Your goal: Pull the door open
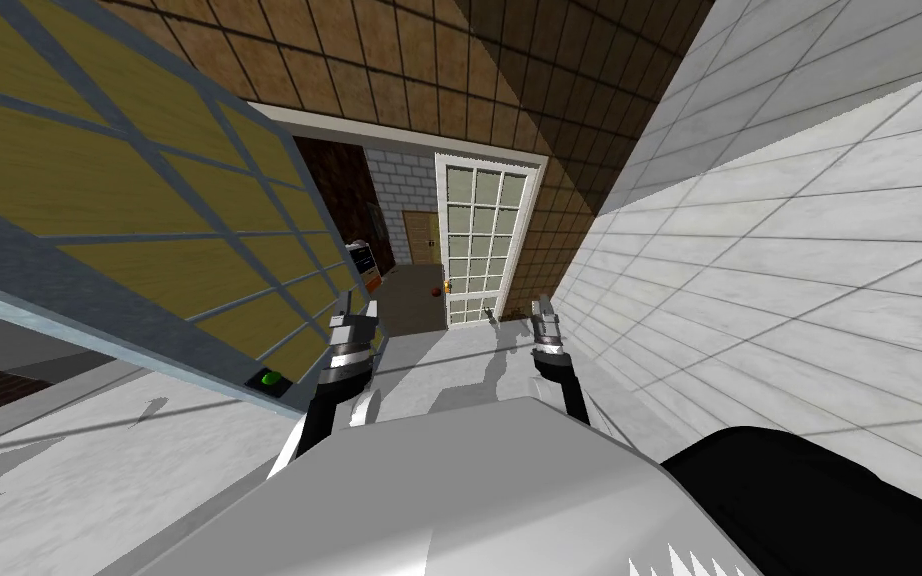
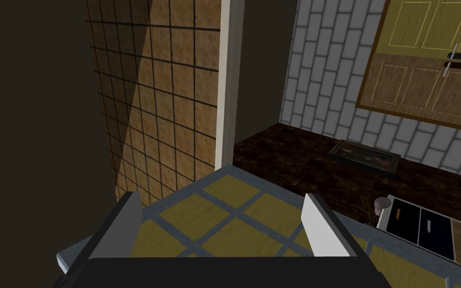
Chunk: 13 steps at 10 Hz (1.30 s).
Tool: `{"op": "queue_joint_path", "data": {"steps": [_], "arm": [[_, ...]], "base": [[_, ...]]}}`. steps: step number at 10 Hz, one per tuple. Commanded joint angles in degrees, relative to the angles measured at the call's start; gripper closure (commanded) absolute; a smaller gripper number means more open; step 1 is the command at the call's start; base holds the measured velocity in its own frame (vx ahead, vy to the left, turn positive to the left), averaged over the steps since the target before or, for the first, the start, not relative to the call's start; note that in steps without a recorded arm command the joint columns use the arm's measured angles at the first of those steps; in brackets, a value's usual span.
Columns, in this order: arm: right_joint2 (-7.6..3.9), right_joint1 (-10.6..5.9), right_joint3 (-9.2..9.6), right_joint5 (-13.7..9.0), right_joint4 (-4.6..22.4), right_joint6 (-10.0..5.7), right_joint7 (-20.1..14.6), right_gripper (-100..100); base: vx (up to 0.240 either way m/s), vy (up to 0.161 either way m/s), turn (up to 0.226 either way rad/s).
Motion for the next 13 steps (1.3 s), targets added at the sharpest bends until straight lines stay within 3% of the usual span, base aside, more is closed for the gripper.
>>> {"op": "queue_joint_path", "data": {"steps": [1, 6, 13], "arm": [[-0.2, 0.02, -0.29, 0.4, 1.6, -0.68, 1.5, -100], [-1.19, 0.15, -2.04, 1.9, 8.5, -3.13, 7.9, -100], [-1.78, 0.3, -3.95, 3.5, 16.2, -5.81, 15.0, -100]], "base": [[0.119, 0.053, 0.059], [0.149, 0.054, 0.101], [0.135, 0.042, 0.083]]}}
